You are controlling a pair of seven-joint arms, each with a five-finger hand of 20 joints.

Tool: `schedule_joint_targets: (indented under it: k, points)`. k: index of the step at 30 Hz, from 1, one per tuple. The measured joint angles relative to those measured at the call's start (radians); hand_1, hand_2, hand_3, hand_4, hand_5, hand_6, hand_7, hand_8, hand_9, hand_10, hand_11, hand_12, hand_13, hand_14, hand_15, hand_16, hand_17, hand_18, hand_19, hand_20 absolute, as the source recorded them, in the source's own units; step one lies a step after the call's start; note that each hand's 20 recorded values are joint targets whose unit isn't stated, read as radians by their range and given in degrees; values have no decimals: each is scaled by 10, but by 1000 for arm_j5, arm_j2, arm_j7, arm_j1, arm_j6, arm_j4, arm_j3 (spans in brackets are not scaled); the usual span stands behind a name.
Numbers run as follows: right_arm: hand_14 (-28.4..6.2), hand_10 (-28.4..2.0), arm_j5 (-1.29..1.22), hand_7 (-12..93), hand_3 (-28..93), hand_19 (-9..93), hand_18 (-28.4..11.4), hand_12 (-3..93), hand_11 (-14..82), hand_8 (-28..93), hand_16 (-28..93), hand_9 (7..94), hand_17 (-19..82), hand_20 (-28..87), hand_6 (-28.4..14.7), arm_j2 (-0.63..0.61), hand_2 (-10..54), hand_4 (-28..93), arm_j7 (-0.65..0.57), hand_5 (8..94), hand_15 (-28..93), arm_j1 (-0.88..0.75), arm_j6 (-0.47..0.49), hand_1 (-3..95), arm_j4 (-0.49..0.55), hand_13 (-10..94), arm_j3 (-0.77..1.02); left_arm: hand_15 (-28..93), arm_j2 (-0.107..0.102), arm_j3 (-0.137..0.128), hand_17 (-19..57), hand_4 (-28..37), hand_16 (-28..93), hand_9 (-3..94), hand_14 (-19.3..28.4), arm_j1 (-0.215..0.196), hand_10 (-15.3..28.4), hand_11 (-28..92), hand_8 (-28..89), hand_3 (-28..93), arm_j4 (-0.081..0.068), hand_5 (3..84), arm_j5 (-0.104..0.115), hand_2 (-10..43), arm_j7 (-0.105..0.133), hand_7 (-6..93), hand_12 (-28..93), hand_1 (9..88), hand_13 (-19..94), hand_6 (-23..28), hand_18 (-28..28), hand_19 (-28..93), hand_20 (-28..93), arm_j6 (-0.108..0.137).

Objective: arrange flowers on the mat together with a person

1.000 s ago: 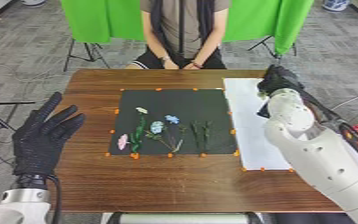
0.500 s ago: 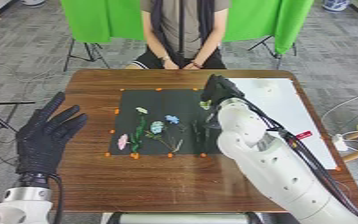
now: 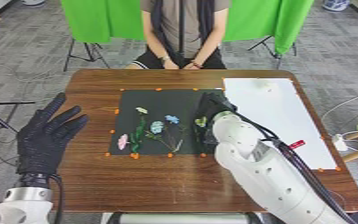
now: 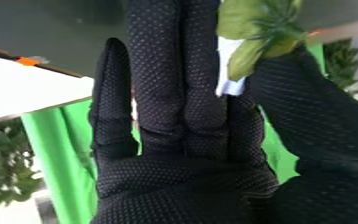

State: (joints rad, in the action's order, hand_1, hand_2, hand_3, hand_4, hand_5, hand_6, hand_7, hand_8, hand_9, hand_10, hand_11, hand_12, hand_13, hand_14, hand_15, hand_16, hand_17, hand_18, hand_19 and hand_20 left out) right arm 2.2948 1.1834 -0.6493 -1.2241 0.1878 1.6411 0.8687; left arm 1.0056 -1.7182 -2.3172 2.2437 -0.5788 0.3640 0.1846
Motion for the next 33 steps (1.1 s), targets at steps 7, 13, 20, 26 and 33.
schedule_joint_targets:
  k: [7,13,20,26,33]
  points:
    - [-114,-139,12,144,765,797,-191,157,275,-135,104,783,195,38,6,-1,-81,-283,17,683,569,-16,0,305,28,693,16,492,0,0,3,-283,-102,375,284,1,221,237,-82,757,0,348,0,78,-2,92,108,210,325,82,284,737,-283,1]
    - [-116,-142,41,141,766,793,-194,155,276,-133,98,781,191,47,3,-5,-77,-283,17,683,575,-24,0,296,50,689,23,492,0,2,3,-283,-103,374,284,1,220,238,-82,758,0,349,-1,79,-6,92,109,210,323,83,284,738,-283,1]
    - [-122,-145,37,139,759,787,-196,153,275,-132,94,779,186,59,0,-14,-53,-283,7,684,580,-45,-1,280,79,683,45,494,2,3,3,-283,-102,374,284,0,221,237,-82,757,0,349,-1,79,-6,92,108,211,322,83,284,738,-283,2]
    - [-145,-162,-51,134,755,757,-193,145,253,-129,86,744,163,61,-12,-24,-1,-283,-19,660,576,-114,-60,241,186,642,126,493,1,11,3,-283,-103,374,284,0,220,238,-82,757,0,349,-1,79,-3,93,109,211,320,83,284,738,-283,3]
    - [-209,-197,-436,128,783,632,-208,121,181,-129,64,621,98,143,-24,-25,66,-283,40,596,502,-314,-307,203,427,517,371,487,3,7,0,-283,-103,374,284,-14,219,236,-83,755,1,349,-1,80,-3,92,108,210,317,83,284,730,-283,2]
